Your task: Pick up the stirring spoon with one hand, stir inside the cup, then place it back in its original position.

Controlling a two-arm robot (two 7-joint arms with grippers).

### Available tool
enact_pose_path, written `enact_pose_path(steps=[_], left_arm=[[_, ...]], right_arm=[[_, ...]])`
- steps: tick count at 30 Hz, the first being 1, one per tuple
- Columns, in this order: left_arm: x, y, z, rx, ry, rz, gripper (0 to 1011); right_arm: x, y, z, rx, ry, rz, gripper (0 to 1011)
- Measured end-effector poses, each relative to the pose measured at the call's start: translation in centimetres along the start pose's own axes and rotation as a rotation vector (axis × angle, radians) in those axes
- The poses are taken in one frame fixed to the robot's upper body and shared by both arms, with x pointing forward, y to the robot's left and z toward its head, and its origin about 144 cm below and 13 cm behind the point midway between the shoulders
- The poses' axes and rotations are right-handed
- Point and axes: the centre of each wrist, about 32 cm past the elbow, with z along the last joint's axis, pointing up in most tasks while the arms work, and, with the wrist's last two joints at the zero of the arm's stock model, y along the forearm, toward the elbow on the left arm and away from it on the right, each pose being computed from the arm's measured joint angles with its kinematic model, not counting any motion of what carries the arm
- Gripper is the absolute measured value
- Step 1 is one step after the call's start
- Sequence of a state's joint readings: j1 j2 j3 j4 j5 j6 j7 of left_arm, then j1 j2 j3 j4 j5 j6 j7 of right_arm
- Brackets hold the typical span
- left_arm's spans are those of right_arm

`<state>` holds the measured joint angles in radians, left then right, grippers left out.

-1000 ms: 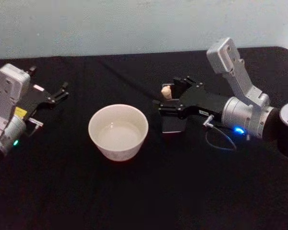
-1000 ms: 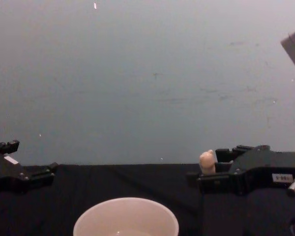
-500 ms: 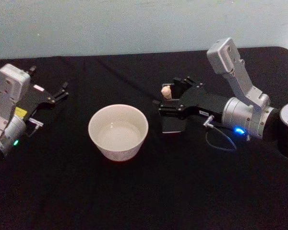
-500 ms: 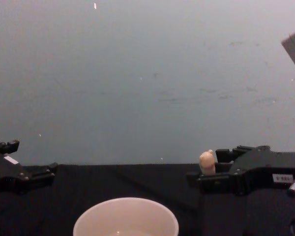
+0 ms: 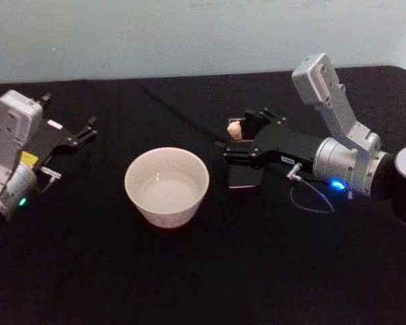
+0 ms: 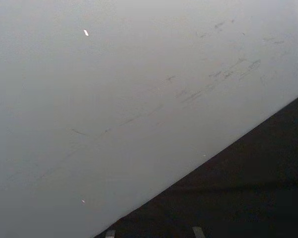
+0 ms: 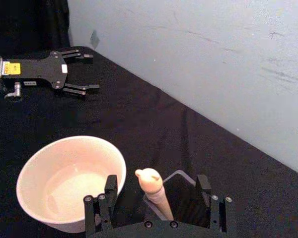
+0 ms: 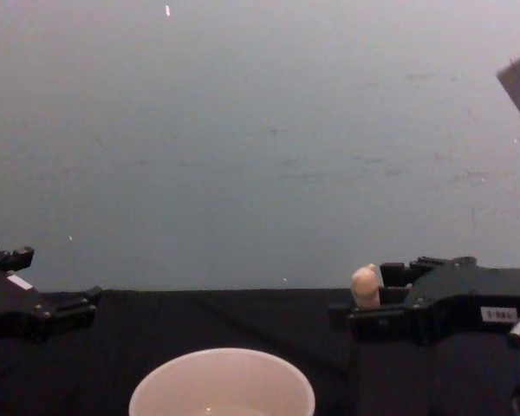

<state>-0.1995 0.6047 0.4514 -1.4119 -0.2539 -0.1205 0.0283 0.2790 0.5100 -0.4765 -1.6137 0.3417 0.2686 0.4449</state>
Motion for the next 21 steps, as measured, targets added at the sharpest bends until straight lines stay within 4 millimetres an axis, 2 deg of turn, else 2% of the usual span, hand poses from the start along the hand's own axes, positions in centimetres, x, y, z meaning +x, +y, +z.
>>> enact_pose_path(steps=[21], left_arm=[[0.00,0.00,0.00,0.000,0.000,0.000,1001]], right_arm=[[0.01,0.59,-0.04,0.006,-0.023,-0.006,1002]])
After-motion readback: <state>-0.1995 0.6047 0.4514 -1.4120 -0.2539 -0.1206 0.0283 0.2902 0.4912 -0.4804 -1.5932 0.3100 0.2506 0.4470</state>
